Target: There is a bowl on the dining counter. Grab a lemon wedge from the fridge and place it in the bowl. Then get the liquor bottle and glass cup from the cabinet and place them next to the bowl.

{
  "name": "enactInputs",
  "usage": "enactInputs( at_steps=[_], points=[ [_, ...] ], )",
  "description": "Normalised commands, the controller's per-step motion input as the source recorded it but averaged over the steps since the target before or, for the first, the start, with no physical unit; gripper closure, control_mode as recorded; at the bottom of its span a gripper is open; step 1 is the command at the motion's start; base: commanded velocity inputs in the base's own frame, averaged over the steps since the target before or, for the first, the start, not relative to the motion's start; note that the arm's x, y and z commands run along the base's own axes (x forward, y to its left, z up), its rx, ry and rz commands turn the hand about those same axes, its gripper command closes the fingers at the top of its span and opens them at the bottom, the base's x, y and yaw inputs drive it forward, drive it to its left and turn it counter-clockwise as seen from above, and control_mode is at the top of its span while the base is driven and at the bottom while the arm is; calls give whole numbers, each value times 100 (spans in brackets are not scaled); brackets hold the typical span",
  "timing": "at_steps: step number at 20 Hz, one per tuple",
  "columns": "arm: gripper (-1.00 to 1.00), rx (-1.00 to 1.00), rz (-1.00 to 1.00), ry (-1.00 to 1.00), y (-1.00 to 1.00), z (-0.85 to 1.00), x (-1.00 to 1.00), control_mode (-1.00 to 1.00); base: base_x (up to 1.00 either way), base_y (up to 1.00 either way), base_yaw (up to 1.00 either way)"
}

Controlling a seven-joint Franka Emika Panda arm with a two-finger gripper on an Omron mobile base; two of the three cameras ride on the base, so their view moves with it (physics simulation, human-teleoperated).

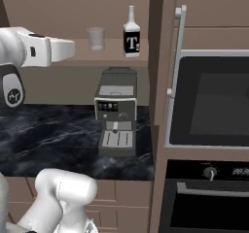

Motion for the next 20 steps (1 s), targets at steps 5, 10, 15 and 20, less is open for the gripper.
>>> enactInputs(
  at_steps=[5,10,15,20],
  points=[
    [-100,5,-6,0,0,0,53,-100,0,0,0],
    [-100,1,-5,0,-2,0,59,-100,0,0,0],
    [-100,0,-2,0,-4,0,55,-100,0,0,0],
    [-100,0,-2,0,0,4,48,-100,0,0,0]
  ],
)
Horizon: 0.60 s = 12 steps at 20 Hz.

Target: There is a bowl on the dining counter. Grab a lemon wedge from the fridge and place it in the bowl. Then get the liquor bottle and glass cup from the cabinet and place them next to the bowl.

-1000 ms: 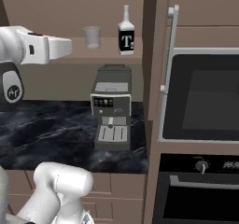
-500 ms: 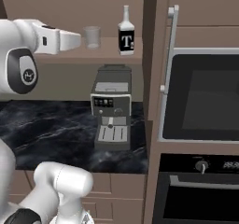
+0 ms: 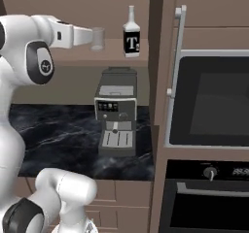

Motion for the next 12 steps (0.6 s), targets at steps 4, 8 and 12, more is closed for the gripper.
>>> enactInputs(
  at_steps=[4,8,12],
  points=[
    [-100,-1,-4,0,-2,5,37,-100,0,0,0],
    [-100,-2,-5,0,-14,5,35,-100,0,0,0],
    [-100,0,-4,0,-18,5,34,-100,0,0,0]
  ],
)
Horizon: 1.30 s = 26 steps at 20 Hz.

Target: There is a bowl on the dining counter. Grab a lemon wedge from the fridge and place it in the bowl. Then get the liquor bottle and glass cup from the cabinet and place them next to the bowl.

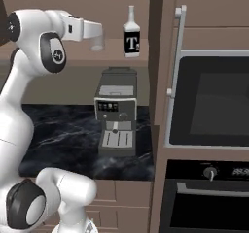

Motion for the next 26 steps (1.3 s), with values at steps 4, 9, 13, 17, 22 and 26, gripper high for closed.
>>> enactInputs(
  at_steps=[4,9,13,17,22,26],
  points=[
    [-100,0,-3,0,-15,3,36,-100,0,0,0],
    [-100,-1,-2,0,-12,1,41,-100,0,0,0],
    [-100,-1,-2,0,-11,0,43,-100,0,0,0],
    [-100,-1,-2,0,-10,0,43,-100,0,0,0],
    [-100,0,-1,0,-11,0,34,-100,0,0,0],
    [-100,-1,0,0,-14,0,29,-100,0,0,0]
  ],
)
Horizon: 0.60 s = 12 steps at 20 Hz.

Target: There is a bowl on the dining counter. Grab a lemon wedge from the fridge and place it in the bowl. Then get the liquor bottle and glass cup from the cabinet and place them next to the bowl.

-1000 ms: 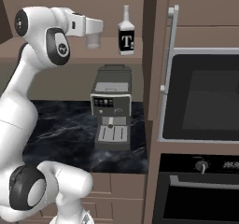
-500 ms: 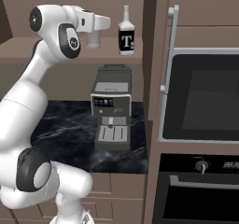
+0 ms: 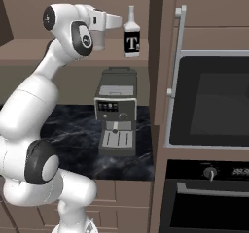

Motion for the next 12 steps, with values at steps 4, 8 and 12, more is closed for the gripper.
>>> enactInputs(
  at_steps=[4,8,12],
  points=[
    [-100,-1,0,0,-18,0,22,-100,0,0,0],
    [-100,0,0,0,-23,0,16,-100,0,0,0],
    [-100,0,0,0,-20,0,17,-100,0,0,0]
  ],
)
